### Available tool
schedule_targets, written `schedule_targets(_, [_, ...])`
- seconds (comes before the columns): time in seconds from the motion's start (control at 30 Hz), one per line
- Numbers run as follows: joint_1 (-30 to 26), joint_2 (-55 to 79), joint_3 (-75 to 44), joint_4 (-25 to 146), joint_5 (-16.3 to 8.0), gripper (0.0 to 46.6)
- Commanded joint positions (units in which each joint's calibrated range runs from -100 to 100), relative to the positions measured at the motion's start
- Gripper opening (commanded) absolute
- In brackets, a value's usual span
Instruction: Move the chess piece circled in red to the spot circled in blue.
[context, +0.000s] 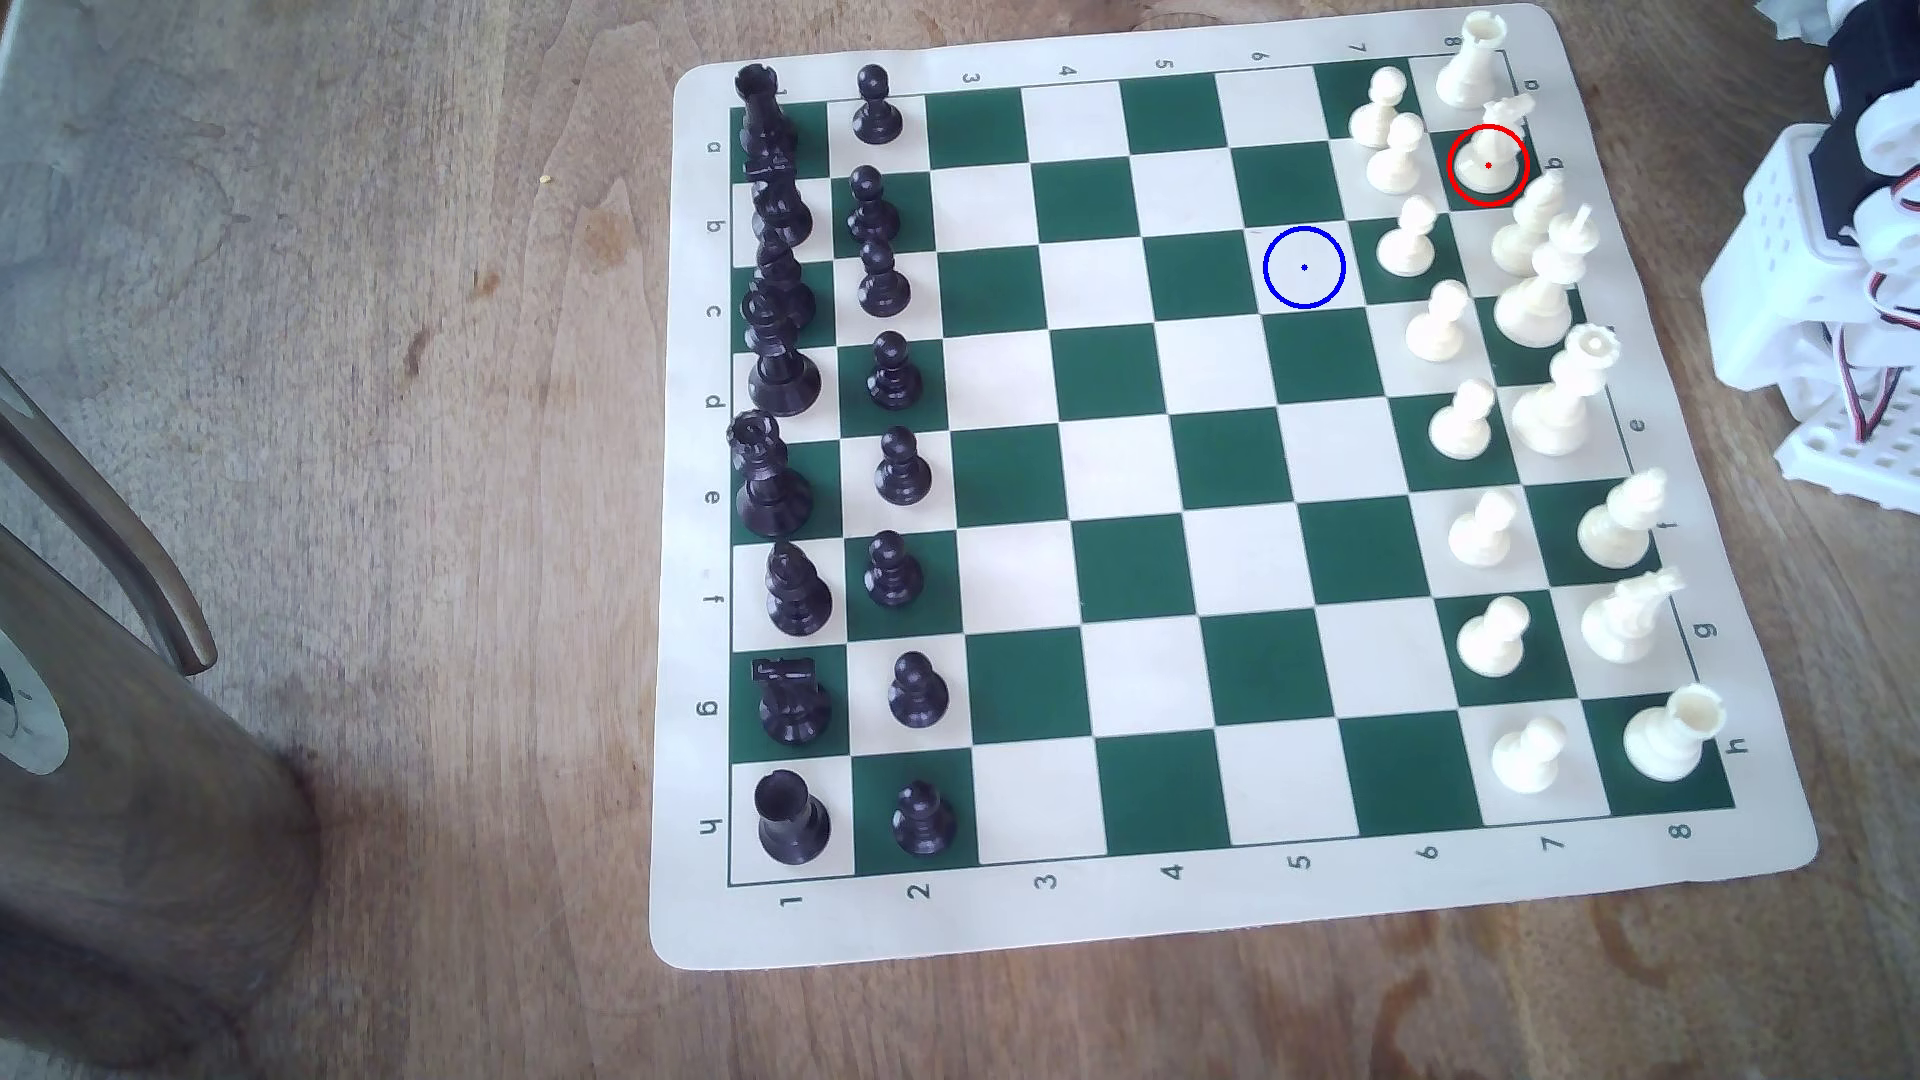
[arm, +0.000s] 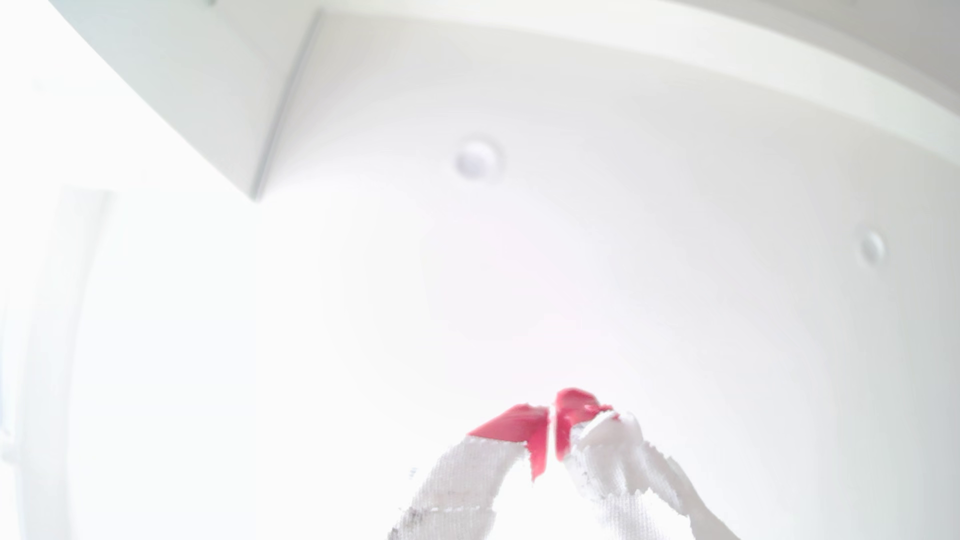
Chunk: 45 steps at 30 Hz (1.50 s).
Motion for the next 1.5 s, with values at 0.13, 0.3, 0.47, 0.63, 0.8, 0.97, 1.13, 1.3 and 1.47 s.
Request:
schedule_targets(0.13, [0.4,-0.1,0.9,-0.9,0.6,0.2])
schedule_targets(0.3, [0.4,-0.1,0.9,-0.9,0.6,0.2])
schedule_targets(0.47, [0.4,-0.1,0.9,-0.9,0.6,0.2])
schedule_targets(0.63, [0.2,-0.1,0.9,14.9,0.3,0.2])
schedule_targets(0.8, [-4.3,-0.2,0.8,45.5,0.6,0.2])
schedule_targets(0.97, [-4.0,-0.2,0.8,66.0,6.1,0.2])
schedule_targets(1.13, [5.0,-0.1,-8.0,100.4,2.0,0.2])
schedule_targets(1.3, [8.6,1.3,-25.4,131.7,3.3,6.9])
schedule_targets(1.47, [11.8,12.6,-42.1,157.4,11.6,3.1])
